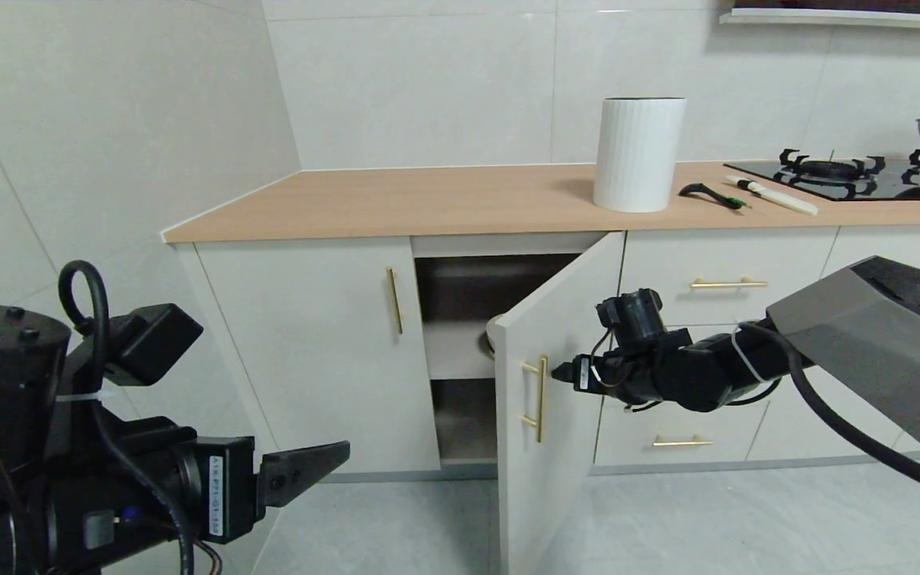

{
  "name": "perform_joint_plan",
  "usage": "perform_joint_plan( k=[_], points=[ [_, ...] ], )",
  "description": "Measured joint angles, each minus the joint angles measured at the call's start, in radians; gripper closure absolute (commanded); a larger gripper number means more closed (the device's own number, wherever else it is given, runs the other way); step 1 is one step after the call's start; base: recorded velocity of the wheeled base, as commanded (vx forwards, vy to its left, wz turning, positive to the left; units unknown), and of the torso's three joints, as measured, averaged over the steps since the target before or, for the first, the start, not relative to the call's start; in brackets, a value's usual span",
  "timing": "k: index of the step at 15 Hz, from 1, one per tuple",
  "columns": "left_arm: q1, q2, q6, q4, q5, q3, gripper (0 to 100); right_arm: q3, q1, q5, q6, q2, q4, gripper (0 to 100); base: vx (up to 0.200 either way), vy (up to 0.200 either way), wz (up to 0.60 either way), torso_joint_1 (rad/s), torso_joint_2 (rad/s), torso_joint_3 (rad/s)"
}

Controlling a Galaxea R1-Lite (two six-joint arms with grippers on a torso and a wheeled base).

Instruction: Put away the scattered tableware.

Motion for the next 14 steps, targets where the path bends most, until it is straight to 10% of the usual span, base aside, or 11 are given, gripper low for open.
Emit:
perform_joint_plan(
  k=[14],
  points=[
    [0.0,0.006,0.011,0.0,-0.001,0.01,0,-0.141,0.02,-0.009,0.24,0.064,-0.011,0,0.043,0.0,0.0,0.001,0.0,-0.001]
  ],
)
